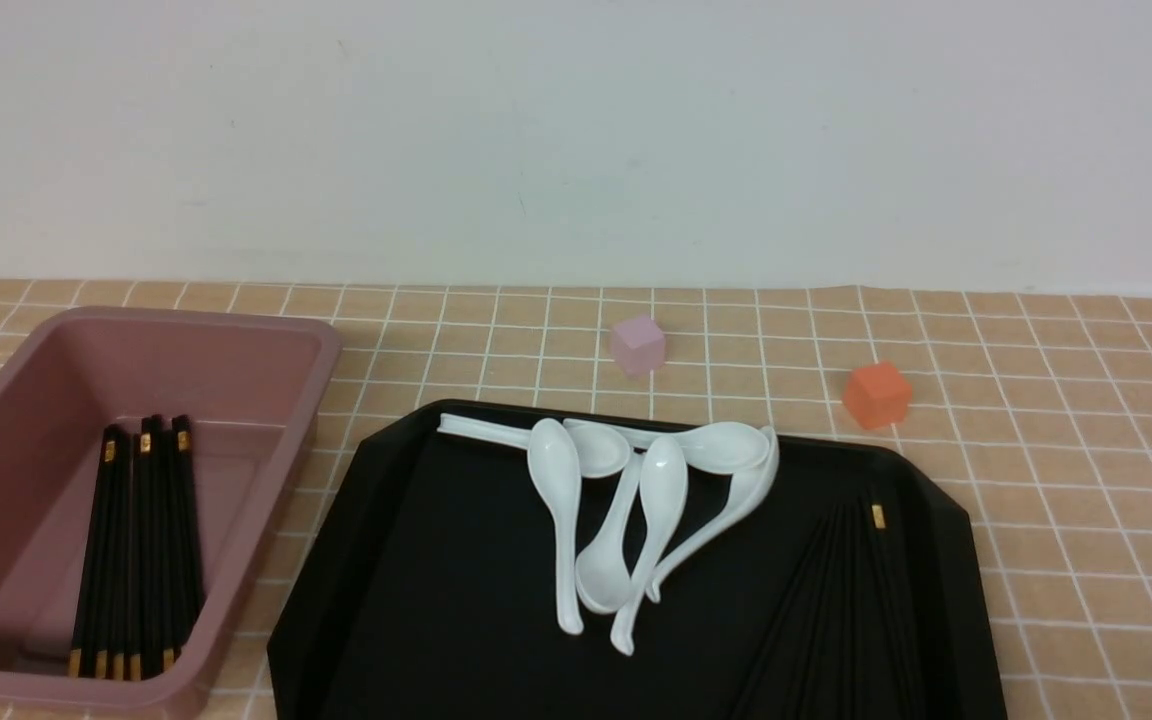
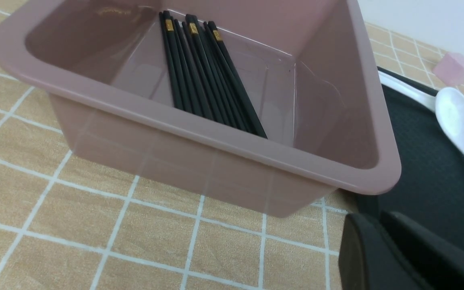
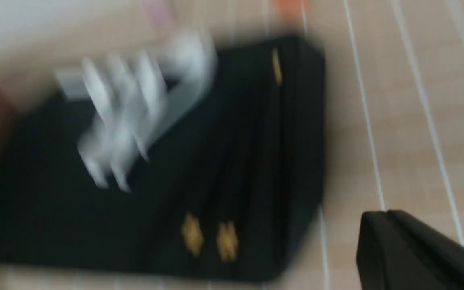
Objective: On brown tablecloth take chopsticks from black tray and put them in box.
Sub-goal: 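Move the gripper over the chopsticks on the black tray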
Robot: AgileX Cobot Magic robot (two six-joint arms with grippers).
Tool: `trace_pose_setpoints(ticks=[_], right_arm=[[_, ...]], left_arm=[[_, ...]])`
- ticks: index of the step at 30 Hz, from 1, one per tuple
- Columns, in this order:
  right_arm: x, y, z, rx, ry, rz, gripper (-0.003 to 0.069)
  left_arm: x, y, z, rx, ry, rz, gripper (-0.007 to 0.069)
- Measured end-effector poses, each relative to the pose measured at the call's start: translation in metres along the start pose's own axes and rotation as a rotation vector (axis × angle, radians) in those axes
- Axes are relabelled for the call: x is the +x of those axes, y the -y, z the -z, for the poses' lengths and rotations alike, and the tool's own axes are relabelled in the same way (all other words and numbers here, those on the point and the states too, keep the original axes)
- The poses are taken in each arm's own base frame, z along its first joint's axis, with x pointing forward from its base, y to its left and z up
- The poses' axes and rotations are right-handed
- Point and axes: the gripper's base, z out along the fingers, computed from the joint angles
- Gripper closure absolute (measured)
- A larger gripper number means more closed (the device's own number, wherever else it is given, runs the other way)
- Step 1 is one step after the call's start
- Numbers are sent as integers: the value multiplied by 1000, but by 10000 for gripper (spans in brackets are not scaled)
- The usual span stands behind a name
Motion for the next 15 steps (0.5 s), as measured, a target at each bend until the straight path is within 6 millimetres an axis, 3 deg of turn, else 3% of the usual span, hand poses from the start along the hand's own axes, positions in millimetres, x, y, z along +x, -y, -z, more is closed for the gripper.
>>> trace_pose_setpoints(ticks=[1,5,10,15], right_arm=[[-2,-5,-12,-14,-144,23,657],[-10,-24,-44,-170,-394,41,620],[-20,-55,-78,-340,-515,82,567],[-24,-105,-120,-314,-592,169,549]], left_arm=[[0,0,0,0,0,0,567],[0,0,0,0,0,0,566],[0,0,0,0,0,0,566],[0,0,0,0,0,0,559]])
